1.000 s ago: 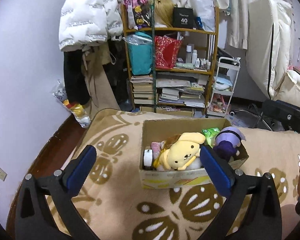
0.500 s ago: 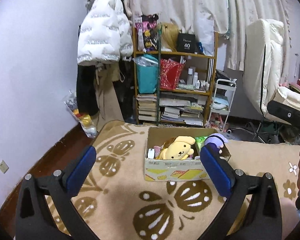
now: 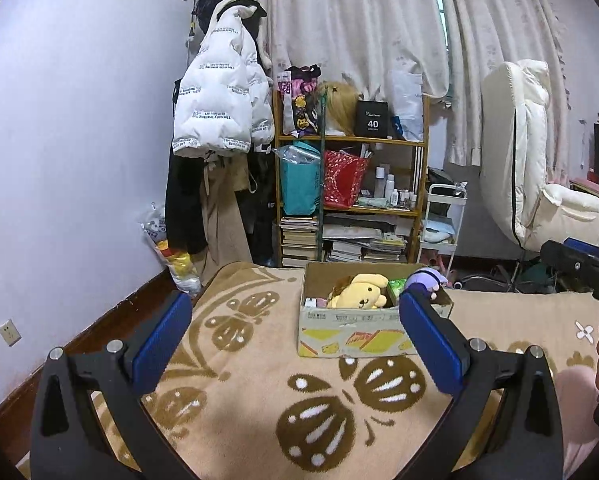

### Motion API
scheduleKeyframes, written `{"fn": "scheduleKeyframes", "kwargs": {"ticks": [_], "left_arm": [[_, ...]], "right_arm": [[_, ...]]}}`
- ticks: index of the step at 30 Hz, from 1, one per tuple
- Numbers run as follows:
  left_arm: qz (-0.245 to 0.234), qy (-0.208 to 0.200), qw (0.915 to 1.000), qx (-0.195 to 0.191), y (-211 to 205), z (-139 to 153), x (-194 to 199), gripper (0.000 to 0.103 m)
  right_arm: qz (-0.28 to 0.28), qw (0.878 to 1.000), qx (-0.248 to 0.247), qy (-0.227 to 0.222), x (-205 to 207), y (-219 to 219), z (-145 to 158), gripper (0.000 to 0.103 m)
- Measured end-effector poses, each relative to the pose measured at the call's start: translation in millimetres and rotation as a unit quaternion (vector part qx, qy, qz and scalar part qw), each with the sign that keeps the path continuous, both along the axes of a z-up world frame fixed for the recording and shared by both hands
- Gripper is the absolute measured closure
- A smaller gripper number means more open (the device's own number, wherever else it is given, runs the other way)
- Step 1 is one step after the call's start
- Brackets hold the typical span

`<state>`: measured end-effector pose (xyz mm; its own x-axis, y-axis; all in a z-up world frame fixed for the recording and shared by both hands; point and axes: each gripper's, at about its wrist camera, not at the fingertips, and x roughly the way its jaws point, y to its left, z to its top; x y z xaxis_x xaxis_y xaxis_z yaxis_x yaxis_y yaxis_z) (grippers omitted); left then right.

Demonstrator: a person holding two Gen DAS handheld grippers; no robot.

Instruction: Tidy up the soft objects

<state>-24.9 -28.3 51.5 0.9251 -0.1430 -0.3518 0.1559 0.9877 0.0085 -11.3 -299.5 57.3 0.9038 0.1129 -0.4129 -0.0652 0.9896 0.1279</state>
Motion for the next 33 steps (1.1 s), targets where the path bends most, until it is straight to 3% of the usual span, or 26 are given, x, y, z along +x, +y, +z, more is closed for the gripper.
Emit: {"fn": "scheduleKeyframes", "kwargs": {"ticks": [8,33], "left_arm": [[0.003,-0.001,0.9999,0.015,2,-22,-14,0.001],[0.005,0.004,0.9995,0.029,-5,-33,-16,0.001]], "right_arm": [[-0.019,1.0,-0.005,-0.006,-13,-5,-14,0.0],[-0.033,0.999,-0.011,-0.012,-20,-3,-17,0.0]]}}
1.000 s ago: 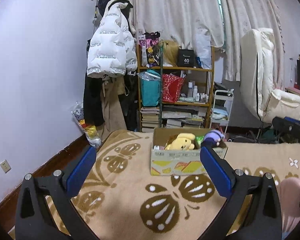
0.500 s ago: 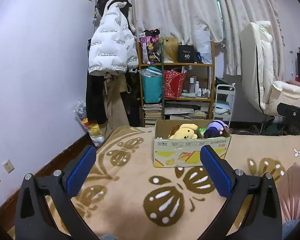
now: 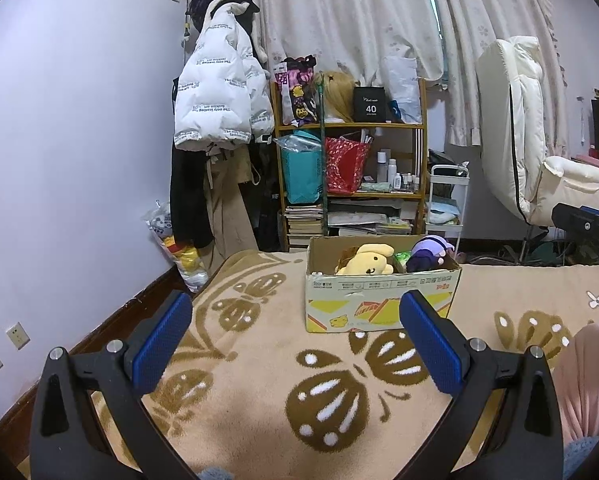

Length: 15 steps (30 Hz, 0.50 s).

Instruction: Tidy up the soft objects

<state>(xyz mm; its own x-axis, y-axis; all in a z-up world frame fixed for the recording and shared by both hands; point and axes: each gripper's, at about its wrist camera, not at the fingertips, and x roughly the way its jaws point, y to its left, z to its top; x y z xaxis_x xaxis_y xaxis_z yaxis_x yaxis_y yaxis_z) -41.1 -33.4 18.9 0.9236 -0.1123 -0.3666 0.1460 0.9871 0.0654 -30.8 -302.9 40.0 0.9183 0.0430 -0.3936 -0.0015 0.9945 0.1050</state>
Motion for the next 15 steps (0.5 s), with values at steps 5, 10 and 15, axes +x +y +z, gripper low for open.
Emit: {"fn": "scheduleKeyframes", "kwargs": {"ticks": [5,10,15], "left_arm": [[0.001,0.001,1.0,0.001,0.4,0.0,0.8,0.001],[0.001,0.0,1.0,0.002,-0.9,-0.1,2.1,0.001],[0.001,-0.001,1.0,0.005,-3.6,-1.6,1.1,0.001]], "right_arm": [[0.003,1.0,-0.002,0.001,0.0,-1.4,-0.1,0.0],[0.0,1.0,-0.004,0.001,-0.2,-2.1,-1.6,0.0],[0.001,1.0,-0.005,0.0,-1.0,-4.4,-3.1,0.0]]}}
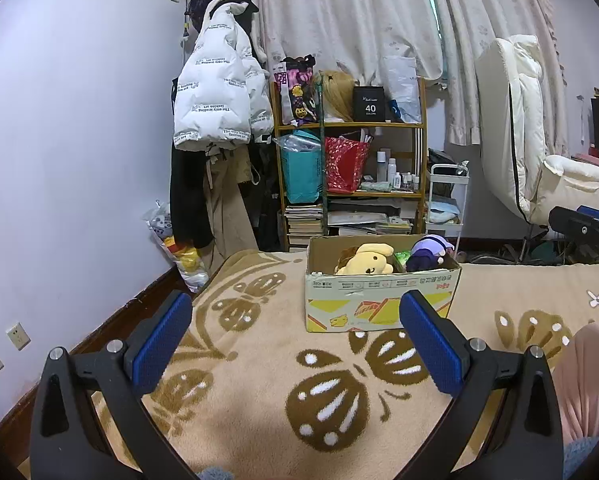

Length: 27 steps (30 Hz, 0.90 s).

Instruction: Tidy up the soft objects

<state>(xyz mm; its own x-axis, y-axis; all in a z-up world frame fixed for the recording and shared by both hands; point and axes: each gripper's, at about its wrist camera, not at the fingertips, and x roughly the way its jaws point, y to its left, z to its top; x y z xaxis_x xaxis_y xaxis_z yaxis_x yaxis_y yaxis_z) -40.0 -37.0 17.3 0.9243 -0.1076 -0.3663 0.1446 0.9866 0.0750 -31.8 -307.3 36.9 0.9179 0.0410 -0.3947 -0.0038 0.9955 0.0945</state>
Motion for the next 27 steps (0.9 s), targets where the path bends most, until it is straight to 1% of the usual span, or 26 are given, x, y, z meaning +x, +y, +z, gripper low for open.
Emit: {"fn": "scheduleKeyframes", "kwargs": {"ticks": [27], "left_arm": [[0.006,-0.001,1.0,0.0,1.0,-1.6,-2.9,0.001]], "right_arm": [[0.003,1.0,-0.002,0.001,0.6,-3.5,0.7,0.0]]}}
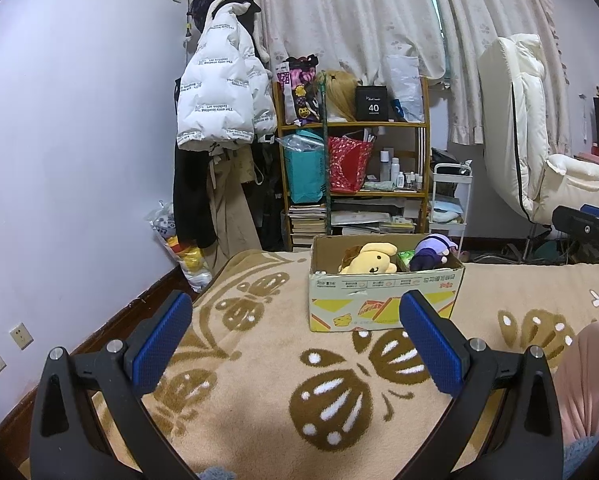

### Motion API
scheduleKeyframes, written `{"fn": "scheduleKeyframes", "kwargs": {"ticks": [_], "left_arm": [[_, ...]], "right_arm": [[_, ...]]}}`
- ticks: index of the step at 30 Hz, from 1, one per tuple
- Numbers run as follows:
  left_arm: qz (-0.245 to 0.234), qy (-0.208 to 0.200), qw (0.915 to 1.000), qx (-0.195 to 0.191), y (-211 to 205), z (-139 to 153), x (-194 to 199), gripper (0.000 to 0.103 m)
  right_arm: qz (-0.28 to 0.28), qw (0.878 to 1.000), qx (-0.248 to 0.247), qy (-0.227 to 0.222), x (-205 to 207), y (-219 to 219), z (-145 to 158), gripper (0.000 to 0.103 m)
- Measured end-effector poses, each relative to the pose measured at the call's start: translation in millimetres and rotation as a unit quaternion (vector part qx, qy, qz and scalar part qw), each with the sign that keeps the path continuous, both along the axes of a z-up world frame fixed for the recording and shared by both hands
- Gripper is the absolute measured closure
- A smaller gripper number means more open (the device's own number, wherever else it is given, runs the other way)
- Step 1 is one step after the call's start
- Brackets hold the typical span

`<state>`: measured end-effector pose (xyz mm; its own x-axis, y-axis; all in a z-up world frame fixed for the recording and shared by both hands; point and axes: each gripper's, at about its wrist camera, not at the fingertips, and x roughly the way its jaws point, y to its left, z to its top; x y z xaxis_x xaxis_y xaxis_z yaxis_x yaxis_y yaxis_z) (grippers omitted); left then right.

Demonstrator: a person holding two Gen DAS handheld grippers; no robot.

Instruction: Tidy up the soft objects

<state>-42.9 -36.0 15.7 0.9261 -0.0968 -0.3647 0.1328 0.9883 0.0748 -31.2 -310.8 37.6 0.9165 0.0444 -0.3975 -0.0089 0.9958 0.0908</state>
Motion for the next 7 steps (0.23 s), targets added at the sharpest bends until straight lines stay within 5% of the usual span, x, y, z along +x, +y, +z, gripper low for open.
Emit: {"fn": "scheduleKeyframes", "kwargs": {"ticks": [7], "left_arm": [[0.0,0.0,1.0,0.002,-1.2,0.2,-0.1,0.001]], "right_arm": [[0.001,1.0,-0.001,0.0,0.1,-0.5,0.6,0.0]]}}
